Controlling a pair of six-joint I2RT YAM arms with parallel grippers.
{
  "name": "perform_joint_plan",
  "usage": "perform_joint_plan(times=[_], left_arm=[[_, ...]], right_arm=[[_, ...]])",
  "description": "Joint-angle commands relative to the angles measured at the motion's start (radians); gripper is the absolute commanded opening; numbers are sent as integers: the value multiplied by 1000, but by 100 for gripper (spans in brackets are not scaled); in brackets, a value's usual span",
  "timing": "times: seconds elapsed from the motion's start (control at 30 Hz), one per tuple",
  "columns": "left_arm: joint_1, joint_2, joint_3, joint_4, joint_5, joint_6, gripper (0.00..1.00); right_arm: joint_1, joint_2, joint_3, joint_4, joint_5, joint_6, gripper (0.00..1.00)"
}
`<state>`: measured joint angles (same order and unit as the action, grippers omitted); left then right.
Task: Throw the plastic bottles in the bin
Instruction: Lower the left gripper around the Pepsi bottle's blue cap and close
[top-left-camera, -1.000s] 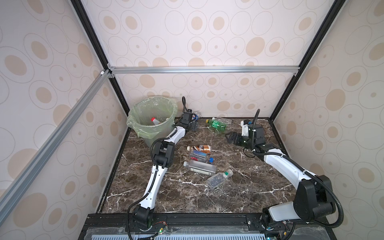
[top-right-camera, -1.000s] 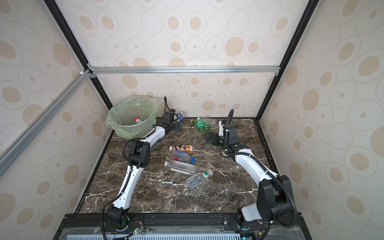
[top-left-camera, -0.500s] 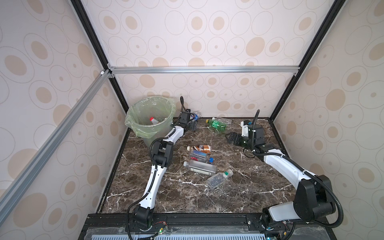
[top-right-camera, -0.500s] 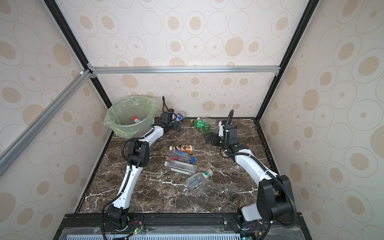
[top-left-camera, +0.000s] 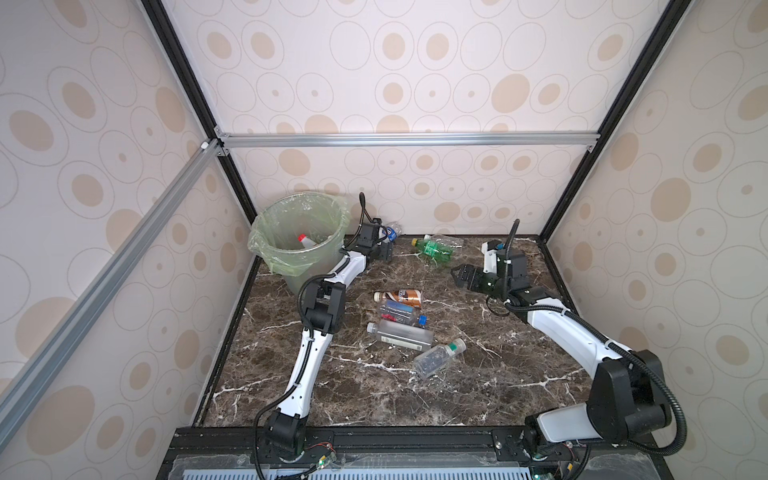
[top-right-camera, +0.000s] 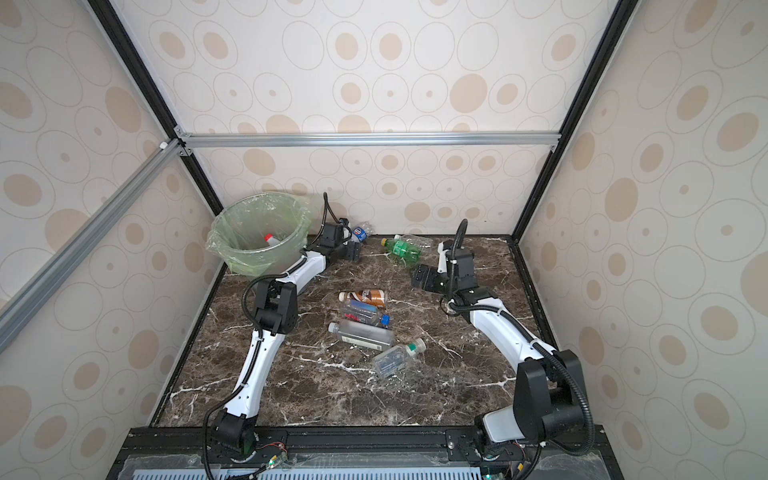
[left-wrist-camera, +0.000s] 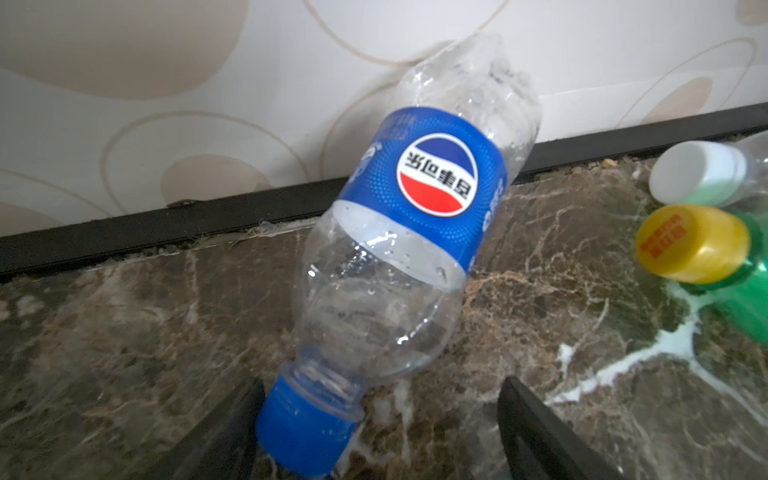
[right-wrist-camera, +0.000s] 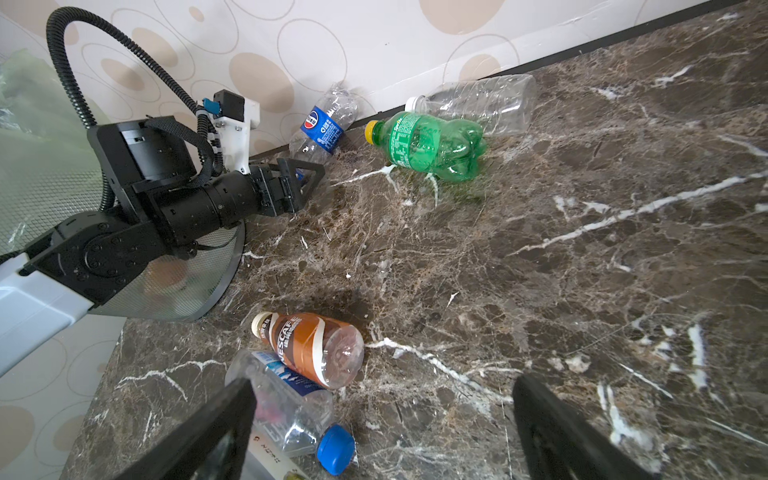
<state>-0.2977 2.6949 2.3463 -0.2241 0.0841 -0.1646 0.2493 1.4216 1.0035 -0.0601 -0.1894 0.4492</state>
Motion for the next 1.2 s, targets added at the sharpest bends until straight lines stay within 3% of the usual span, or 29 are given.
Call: perform_joint_plan(times=[0.0, 0.43, 1.17], left_arm=[[9, -22, 4, 5, 24, -1, 86], [3, -45, -36, 29, 20, -8, 80], [1, -41, -41, 31, 17, 17, 50]], right_arm=[[-3, -11, -2, 1, 7, 6, 100], [-3, -26, -16, 5, 10, 9, 100], [-3, -20, -16, 9, 15, 13, 100]])
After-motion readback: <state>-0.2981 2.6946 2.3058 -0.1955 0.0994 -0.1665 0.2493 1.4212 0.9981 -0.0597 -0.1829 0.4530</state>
